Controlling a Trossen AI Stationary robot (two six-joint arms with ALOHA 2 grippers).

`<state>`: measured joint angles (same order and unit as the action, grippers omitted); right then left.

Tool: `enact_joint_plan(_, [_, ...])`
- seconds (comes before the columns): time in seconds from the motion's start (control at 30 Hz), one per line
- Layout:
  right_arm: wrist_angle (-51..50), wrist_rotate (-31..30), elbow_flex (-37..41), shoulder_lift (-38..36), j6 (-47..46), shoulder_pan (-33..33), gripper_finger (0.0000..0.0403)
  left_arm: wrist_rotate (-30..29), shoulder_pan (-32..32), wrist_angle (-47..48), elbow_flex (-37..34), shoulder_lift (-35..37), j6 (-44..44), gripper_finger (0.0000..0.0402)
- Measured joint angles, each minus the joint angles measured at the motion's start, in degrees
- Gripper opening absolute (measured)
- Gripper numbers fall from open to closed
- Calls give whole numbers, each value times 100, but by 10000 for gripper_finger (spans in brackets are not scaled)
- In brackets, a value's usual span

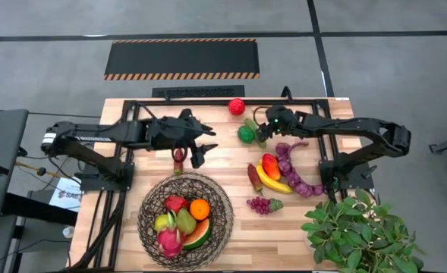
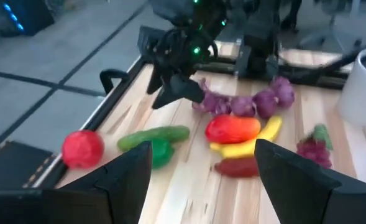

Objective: Build produce basket
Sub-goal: Put the red apple into the woven basket

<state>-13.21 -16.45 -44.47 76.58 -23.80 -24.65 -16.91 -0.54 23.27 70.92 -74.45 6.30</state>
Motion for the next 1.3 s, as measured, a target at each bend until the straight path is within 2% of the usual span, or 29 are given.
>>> enact_joint_plan(0.1, [339,1,-2,24,286,-173,255,98,12,-1456,-826,37,147,269])
enact_joint_plan(0.17, [655,0,-65,210,333,-360,255,453,15,-2301,-1246,37,224,269])
enact_joint_plan(0.27, [769,-11,-462,662,488,-641,255,645,9,-2938,-1570,34,445,269])
enact_joint_plan(0.57, [402,217,-2029,2337,1320,-1136,255,862,-82,-2992,-1544,153,687,269])
enact_joint_plan(0.7, [298,946,-2482,2892,1372,-1239,255,874,-118,-2980,-1542,191,683,269])
enact_joint_plan(0.8, [336,1284,-2771,3130,1504,-1232,255,876,-141,-3001,-1542,201,691,269])
enact_joint_plan(1.07, [248,1460,-3309,3619,1684,-1260,255,895,-209,-2955,-1542,201,696,269])
enact_joint_plan(1.3, [169,1553,-3405,3951,1685,-1223,255,896,-336,-2867,-1542,200,703,269])
